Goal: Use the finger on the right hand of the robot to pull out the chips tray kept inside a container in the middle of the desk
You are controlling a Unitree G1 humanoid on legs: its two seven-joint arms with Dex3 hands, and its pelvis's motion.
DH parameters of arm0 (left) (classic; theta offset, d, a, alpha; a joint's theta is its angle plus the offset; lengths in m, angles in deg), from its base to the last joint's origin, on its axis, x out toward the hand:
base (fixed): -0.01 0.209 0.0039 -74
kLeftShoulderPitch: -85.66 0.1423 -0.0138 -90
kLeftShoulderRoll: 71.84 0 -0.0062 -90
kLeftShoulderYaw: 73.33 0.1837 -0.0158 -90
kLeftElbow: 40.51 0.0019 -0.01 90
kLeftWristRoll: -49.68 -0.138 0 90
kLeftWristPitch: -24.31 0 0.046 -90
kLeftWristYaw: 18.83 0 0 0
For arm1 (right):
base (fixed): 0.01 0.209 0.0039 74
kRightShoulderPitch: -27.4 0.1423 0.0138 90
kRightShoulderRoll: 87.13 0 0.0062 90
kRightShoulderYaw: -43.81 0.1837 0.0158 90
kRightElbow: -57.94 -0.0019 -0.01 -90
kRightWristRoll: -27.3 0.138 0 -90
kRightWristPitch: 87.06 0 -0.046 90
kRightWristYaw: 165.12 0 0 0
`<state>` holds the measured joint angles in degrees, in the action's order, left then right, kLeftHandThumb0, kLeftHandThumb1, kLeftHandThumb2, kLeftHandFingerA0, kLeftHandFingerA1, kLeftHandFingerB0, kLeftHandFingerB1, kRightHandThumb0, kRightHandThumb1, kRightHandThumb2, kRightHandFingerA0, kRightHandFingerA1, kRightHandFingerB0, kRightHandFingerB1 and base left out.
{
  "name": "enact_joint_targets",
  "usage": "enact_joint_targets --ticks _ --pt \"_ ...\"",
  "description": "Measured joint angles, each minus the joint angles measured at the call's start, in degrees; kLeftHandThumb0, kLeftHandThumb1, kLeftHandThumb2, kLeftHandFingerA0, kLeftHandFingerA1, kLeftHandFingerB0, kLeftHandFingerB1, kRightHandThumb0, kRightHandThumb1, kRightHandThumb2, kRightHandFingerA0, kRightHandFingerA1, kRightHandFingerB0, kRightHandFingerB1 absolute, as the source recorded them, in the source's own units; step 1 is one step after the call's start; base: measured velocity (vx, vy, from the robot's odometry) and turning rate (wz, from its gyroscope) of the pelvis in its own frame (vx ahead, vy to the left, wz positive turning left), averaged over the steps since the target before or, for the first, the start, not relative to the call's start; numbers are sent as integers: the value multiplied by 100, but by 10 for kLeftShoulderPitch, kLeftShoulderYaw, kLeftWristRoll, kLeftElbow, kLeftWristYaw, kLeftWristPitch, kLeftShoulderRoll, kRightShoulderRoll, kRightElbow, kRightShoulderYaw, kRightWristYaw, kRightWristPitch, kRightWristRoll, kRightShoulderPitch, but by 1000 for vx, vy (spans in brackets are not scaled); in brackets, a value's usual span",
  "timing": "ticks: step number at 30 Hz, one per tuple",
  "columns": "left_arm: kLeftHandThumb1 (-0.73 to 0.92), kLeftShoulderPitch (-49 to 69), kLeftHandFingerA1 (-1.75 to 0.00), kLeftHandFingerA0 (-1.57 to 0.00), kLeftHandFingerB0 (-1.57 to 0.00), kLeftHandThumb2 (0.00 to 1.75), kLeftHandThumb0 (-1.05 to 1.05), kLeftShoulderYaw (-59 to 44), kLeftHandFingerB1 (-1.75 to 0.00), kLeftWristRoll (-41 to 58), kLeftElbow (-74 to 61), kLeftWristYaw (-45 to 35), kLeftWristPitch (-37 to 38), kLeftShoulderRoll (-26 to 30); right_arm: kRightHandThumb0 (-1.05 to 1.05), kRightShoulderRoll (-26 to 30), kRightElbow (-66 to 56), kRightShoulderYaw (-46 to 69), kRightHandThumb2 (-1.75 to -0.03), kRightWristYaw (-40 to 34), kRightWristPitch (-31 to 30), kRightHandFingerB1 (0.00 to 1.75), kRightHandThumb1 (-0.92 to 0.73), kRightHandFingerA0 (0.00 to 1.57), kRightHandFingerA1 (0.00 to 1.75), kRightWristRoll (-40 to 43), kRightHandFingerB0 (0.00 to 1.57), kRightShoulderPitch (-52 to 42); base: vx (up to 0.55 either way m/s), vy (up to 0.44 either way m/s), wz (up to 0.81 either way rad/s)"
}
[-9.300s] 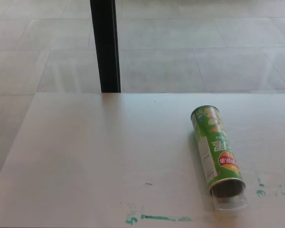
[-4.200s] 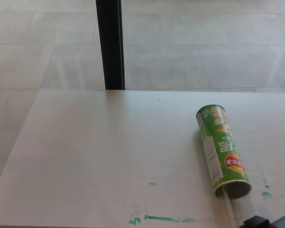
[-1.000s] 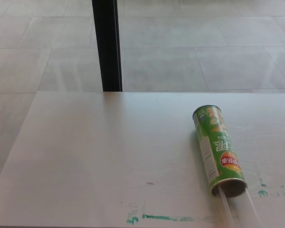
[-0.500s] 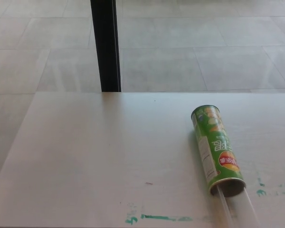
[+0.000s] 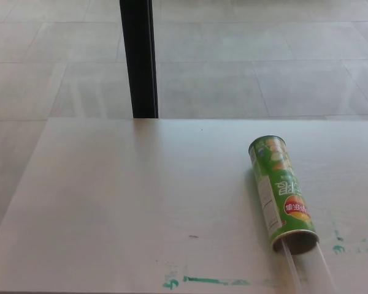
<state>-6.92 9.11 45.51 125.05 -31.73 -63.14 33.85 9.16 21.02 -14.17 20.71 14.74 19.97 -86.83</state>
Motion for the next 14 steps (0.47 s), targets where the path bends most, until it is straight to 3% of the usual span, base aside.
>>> enact_joint_targets --ticks 2,3,4,14 --pt "68 -1 -60 -50 -53 60 -49 0 -49 0 0 0 0 0 -27 0 -2 -3 -62 6 0 29 -67 63 65 10 12 0 0 0 0" --pt "69 -2 -59 -48 -51 61 -48 2 -49 -1 0 1 0 0 -19 1 -4 -5 -94 9 0 46 -51 58 72 14 0 0 0 0 0" --pt "68 -3 -58 -43 -54 60 -47 4 -50 -2 0 1 0 0 -27 2 -3 -7 -62 10 1 30 -67 62 62 18 11 0 0 0 0" --pt "69 -3 -61 -47 -55 60 -46 6 -50 -1 -1 1 2 0 -28 10 4 -26 -63 19 3 29 -66 61 60 44 10 1 0 0 0"
